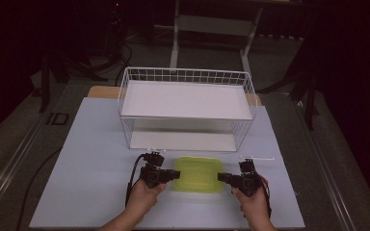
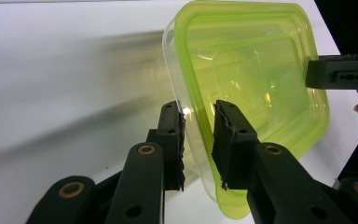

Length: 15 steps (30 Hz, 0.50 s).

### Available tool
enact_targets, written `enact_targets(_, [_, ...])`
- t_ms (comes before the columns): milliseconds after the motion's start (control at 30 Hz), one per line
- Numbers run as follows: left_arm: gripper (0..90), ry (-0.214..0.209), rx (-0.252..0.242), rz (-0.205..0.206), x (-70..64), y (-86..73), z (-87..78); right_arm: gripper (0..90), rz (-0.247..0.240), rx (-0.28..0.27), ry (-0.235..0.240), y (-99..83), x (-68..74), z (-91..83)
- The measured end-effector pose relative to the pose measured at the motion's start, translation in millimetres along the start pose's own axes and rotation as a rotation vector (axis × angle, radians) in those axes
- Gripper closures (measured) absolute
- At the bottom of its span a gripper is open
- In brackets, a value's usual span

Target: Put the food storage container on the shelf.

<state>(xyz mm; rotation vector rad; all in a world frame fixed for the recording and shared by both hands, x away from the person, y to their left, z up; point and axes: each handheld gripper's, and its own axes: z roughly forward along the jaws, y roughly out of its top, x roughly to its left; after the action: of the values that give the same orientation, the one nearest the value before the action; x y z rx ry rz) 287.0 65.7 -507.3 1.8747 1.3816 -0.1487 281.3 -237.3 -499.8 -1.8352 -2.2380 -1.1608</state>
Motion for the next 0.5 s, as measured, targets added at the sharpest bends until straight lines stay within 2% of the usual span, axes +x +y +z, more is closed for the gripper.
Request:
enact_targets(267, [77.3, -0.007, 0.003, -0.04, -2.8, -4.3, -5.0, 77.4, 0.012, -0.013, -0.004, -2.1, 3.8, -2.4])
enact_targets(400, [80.1, -0.005, -0.007, -0.017, -7.8, -3.1, -11.9, 78.2, 0.009, -0.015, -0.01, -1.8, 7.0, -3.4])
enact_targets(500, [80.4, -0.001, -0.017, -0.012, -6.9, 1.8, -16.7, 78.3, 0.025, -0.011, 0.008, 1.6, 5.1, -0.2])
